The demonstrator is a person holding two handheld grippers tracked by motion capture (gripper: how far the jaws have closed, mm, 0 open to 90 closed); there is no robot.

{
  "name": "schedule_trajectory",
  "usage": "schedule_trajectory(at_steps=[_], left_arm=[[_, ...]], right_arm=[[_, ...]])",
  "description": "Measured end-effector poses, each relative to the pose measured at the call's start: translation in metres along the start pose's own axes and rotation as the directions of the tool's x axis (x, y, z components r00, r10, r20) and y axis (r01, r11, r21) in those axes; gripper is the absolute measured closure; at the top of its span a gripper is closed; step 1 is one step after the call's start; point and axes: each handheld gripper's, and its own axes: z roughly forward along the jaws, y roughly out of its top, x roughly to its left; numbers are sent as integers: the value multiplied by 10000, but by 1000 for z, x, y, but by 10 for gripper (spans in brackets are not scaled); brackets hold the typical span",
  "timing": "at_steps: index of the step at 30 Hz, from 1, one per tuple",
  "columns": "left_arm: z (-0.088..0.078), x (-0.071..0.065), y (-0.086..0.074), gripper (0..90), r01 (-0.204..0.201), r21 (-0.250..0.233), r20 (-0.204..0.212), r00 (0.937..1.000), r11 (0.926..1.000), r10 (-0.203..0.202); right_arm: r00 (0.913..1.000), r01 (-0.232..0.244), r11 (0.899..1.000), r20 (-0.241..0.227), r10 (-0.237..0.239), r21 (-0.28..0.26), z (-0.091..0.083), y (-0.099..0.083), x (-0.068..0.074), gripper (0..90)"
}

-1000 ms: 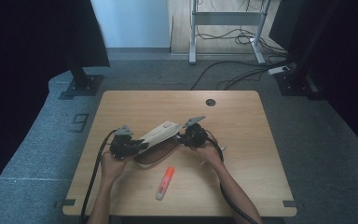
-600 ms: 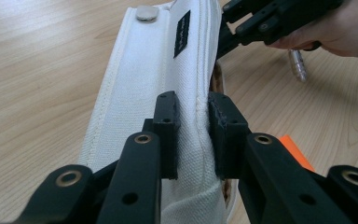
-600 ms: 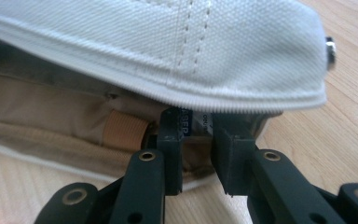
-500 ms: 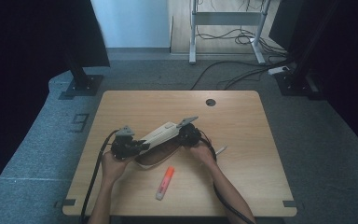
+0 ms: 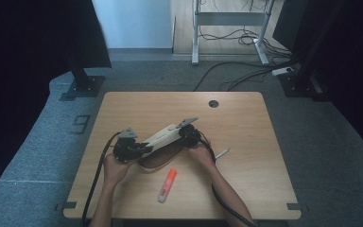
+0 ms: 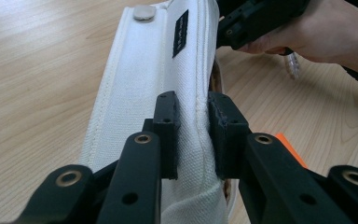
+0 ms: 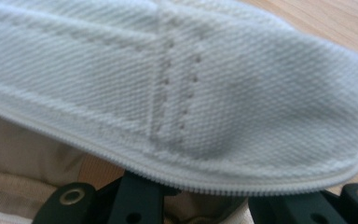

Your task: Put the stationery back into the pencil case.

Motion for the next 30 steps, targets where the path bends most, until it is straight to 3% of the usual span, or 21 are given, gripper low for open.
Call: schedule_trajectory(at_steps=[7, 12, 19, 30], left_arm=[[1, 1, -1, 741, 77, 81, 19, 10000, 9999, -77], [1, 2, -1, 741, 74, 39, -44, 10000, 10000, -74], [1, 2, -1, 741, 58, 29, -62, 10000, 10000, -57], [1, 2, -1, 740, 56, 2, -54, 10000, 10000, -56]], right_arm=[[10000, 3, 10000, -28, -3, 23, -2, 0, -2, 605], [9995, 68, 9999, -299, -64, 152, -6, 1, -1, 512], [9983, 268, 9992, -531, -253, 282, -18, 3, 3, 345], [9975, 422, 9988, -582, -407, 232, -35, -1, 1, 268]])
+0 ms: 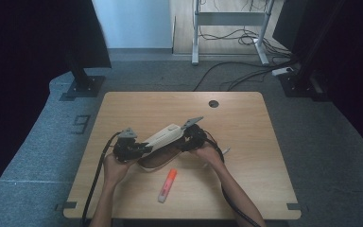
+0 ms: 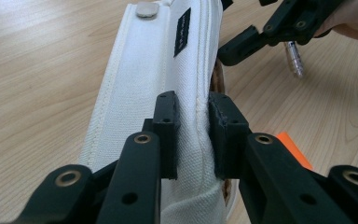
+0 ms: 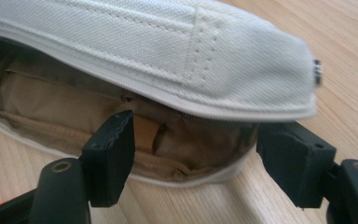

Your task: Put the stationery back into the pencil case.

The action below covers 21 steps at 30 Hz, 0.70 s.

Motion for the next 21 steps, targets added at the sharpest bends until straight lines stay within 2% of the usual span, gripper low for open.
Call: schedule_trajectory(at_steps=[11, 21], left_arm=[[-1, 0, 0, 736, 14, -44, 112, 9999, 10000, -13], [-1, 1, -1, 737, 85, -73, 156, 9998, 9999, -84]], right_arm=[[9998, -69, 10000, 185, 70, -41, -24, -15, -9, 216], [9988, -390, 9991, 293, 395, -147, -43, -33, -19, 181]])
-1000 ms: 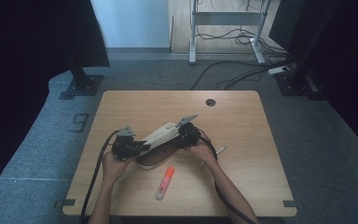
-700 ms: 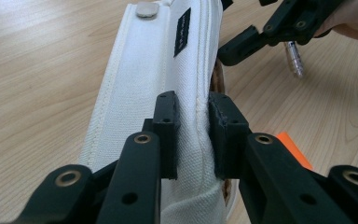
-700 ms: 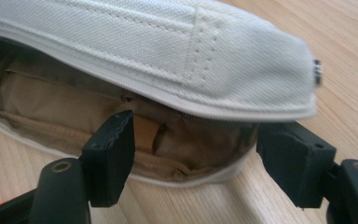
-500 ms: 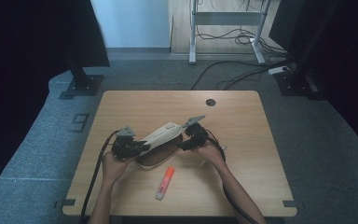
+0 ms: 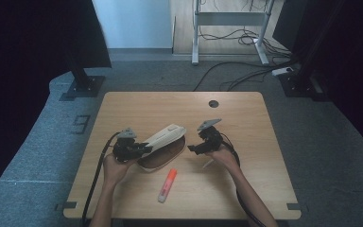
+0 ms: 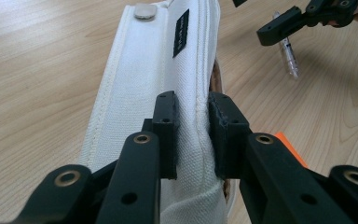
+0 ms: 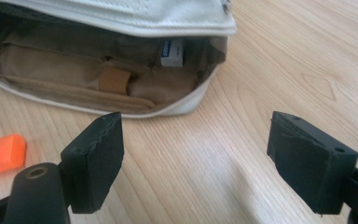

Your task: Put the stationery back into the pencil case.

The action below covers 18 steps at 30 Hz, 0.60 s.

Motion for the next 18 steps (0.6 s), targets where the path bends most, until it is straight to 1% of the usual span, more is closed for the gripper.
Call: schedule_trajectory(at_steps=[5, 6, 9, 10, 18], left_arm=[[0, 1, -1, 737, 17, 5, 18, 10000, 10000, -17], [0, 1, -1, 737, 17, 5, 22, 10000, 10000, -17], [0, 1, -1, 737, 26, -6, 33, 10000, 10000, -26], [0, 1, -1, 737, 35, -14, 47, 10000, 10000, -35], [0, 2, -1, 735, 45, -16, 101, 9999, 10000, -44]], right_arm=[[10000, -55, 10000, 55, 54, 8, -6, -6, -3, 181], [9999, -74, 10000, 73, 74, 27, -11, -10, -5, 183], [9999, -128, 9999, 105, 127, 52, -14, -13, -7, 185], [9997, -190, 9998, 172, 188, 73, -18, -17, -9, 185], [9990, -359, 9993, 258, 357, 71, -32, -31, -17, 186]])
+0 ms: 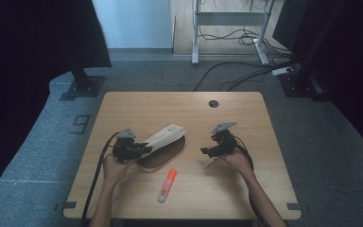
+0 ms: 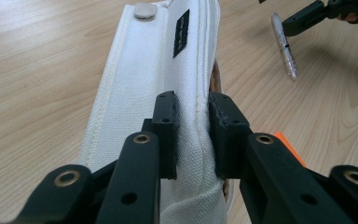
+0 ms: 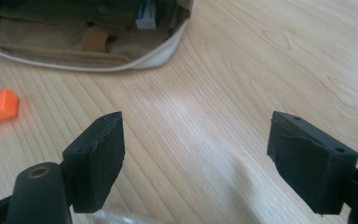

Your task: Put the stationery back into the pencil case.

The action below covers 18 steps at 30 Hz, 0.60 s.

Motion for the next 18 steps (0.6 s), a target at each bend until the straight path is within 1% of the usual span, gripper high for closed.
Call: schedule_trajectory(at_steps=[4, 7, 8, 9, 13, 16, 18], left_arm=[[-1, 1, 0, 734, 18, -2, 29, 10000, 10000, -18], [-2, 1, 0, 733, 31, -22, 50, 10000, 10000, -31], [-2, 1, 0, 733, 41, -35, 61, 10000, 10000, -40], [-2, 1, 0, 733, 38, -37, 69, 10000, 10000, -38], [-2, 1, 0, 732, 38, -39, 71, 10000, 10000, -37], [-2, 1, 0, 732, 37, -53, 71, 10000, 10000, -36], [-2, 1, 0, 731, 34, -55, 86, 10000, 10000, -33]], right_arm=[[10000, -36, 9999, -27, 36, 125, -6, -7, -3, 179], [9999, -58, 10000, -108, 59, 78, -8, -10, -6, 178], [9999, -134, 9999, 30, 134, 98, -11, -14, -8, 184], [9999, -135, 9998, 25, 135, 110, -12, -16, -9, 190], [9994, -219, 9995, 267, 213, 223, -17, -23, -14, 238], [9995, -154, 9994, 285, 146, 300, -20, -28, -18, 286], [9994, -120, 9991, 315, 107, 416, -21, -31, -19, 302]])
